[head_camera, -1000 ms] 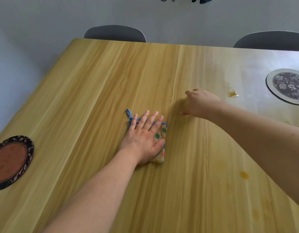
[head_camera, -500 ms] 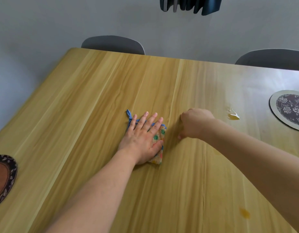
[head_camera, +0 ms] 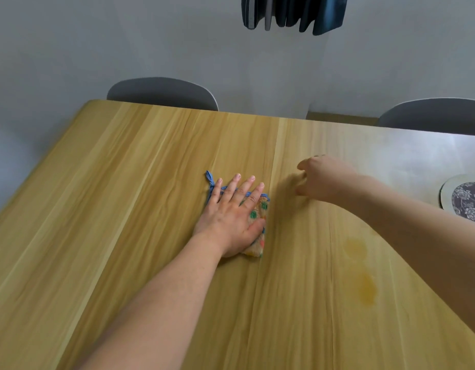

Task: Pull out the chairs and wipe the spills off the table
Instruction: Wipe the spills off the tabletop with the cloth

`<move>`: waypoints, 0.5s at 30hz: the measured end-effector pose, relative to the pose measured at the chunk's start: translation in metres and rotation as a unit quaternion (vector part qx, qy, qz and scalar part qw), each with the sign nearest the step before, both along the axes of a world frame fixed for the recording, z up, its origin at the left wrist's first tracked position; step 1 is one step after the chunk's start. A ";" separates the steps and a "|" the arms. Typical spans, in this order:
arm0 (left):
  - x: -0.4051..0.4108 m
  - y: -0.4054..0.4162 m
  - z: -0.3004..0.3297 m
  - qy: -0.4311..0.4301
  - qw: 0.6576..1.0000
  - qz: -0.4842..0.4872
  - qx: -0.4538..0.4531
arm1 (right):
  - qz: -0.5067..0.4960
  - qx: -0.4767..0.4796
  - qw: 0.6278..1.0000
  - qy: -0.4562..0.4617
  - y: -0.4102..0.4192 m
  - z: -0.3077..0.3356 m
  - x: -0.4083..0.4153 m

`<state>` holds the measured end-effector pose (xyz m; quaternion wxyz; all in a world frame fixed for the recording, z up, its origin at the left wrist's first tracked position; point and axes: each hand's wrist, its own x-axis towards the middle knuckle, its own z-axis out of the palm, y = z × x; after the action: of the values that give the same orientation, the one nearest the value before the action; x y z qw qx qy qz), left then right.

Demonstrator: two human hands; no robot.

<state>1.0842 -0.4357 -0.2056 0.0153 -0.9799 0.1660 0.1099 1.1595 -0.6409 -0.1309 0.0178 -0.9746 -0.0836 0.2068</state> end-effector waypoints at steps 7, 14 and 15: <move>0.057 -0.007 -0.001 -0.002 1.000 0.002 0.008 | -0.042 0.020 0.999 -0.012 -0.026 -0.013 0.049; 0.114 -0.014 -0.002 -0.012 1.000 0.008 -0.002 | -0.110 -0.022 0.993 0.040 -0.050 -0.022 0.090; 0.119 -0.014 -0.002 -0.013 1.000 0.010 -0.002 | -0.116 -0.022 0.992 0.048 -0.051 -0.024 0.092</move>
<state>1.2033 -0.4499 -0.2080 0.0145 -0.9828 0.1561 0.0974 1.2516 -0.6924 -0.1552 0.0245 -0.9669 0.0350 0.2514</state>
